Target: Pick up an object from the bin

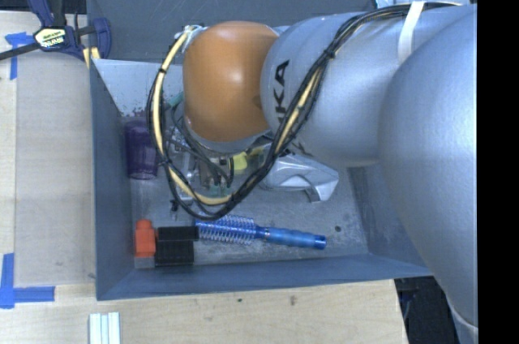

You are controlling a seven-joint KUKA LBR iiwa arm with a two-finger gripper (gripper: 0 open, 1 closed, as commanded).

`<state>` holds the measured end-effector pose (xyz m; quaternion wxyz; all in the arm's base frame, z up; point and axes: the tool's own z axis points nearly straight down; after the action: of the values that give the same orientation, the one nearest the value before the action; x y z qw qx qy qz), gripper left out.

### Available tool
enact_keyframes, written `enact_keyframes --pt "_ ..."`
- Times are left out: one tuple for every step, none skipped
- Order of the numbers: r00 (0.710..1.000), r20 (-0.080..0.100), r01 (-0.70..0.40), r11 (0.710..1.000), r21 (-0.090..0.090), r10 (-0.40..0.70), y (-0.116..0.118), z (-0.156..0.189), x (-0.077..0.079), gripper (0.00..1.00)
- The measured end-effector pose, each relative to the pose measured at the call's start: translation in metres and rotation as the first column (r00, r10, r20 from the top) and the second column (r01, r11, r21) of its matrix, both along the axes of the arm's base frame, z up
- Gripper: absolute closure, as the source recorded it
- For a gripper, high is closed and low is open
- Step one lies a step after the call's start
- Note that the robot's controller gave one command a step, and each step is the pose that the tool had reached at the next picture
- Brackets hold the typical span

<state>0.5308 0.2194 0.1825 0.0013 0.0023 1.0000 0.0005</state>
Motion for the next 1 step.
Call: enact_keyframes --pt "1.000 0.000 0.000 1.000 0.000 0.000 0.0000 0.0000 0.0000 0.00"
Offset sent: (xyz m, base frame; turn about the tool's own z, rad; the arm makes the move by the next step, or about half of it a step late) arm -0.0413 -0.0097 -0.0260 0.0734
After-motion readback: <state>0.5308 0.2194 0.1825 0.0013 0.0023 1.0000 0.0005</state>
